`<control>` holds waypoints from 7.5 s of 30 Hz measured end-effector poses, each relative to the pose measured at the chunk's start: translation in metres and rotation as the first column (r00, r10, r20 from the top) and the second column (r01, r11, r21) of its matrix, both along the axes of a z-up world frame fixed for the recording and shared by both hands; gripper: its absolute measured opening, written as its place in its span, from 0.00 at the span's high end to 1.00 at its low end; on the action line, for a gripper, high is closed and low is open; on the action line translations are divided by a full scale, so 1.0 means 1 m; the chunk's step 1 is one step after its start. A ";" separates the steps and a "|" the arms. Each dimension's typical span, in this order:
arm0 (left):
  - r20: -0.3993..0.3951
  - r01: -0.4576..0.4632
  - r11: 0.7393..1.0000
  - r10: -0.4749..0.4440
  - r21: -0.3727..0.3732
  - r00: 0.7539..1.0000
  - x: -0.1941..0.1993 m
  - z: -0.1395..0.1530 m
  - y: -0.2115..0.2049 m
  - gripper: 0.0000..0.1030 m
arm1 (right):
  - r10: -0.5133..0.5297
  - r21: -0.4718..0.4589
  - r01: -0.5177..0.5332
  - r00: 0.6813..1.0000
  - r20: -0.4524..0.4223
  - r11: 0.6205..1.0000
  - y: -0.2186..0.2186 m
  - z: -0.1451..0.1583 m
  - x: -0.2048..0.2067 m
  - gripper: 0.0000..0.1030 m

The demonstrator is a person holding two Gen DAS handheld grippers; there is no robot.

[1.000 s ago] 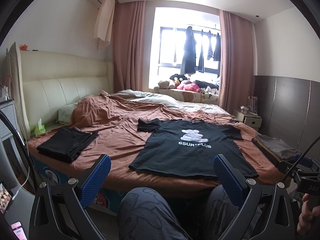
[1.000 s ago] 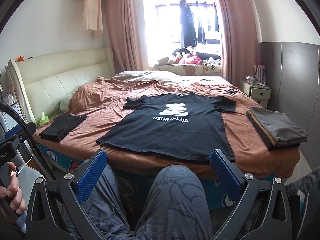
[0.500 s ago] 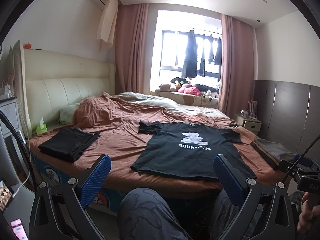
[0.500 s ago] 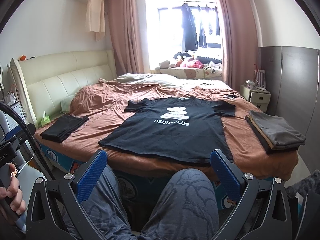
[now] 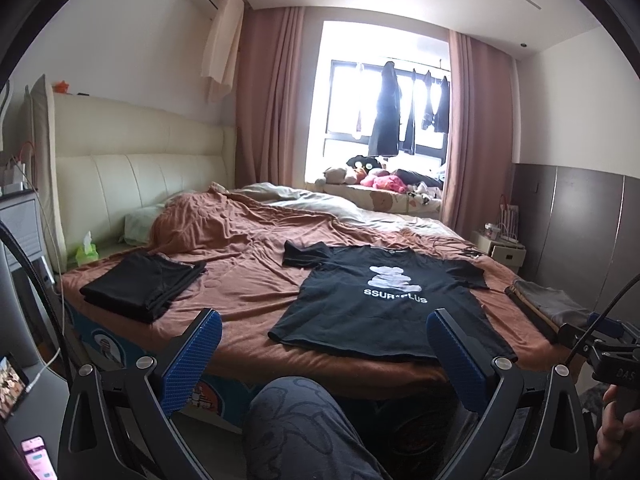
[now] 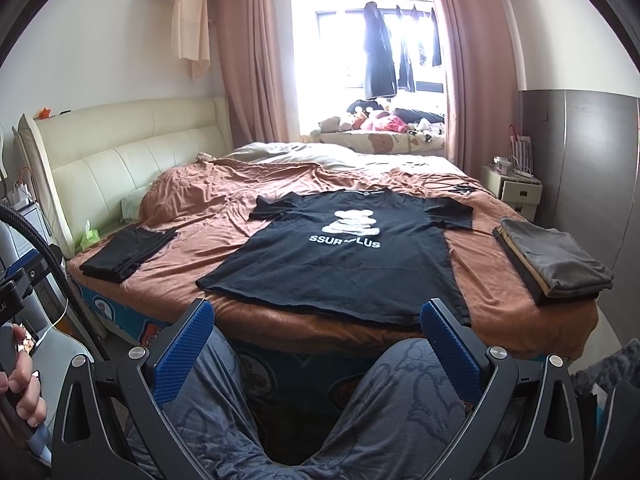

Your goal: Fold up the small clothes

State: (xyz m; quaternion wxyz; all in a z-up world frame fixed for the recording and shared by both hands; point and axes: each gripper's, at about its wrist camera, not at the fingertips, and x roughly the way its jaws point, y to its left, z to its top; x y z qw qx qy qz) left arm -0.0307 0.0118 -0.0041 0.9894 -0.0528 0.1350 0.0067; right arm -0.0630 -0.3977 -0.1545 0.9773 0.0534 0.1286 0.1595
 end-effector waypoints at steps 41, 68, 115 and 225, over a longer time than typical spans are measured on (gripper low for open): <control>-0.190 -0.063 0.996 0.051 -0.060 0.981 0.171 -0.018 0.070 0.00 | -0.025 -0.014 0.023 0.989 -0.143 1.000 0.047 0.035 0.184 0.00; -0.320 -0.130 0.988 0.097 -0.085 0.943 0.330 -0.051 0.110 0.00 | -0.023 -0.061 0.012 0.981 -0.194 0.998 0.086 0.043 0.353 0.00; -0.647 0.074 0.995 -0.097 -0.063 0.757 0.771 -0.166 0.146 0.30 | 0.168 -0.015 -0.188 0.906 -0.388 0.982 0.110 0.002 0.668 0.25; -0.698 0.248 0.968 -0.207 -0.043 0.685 0.753 -0.146 -0.034 0.20 | -0.132 0.360 0.390 0.812 -0.569 0.848 -0.172 -0.019 0.688 0.19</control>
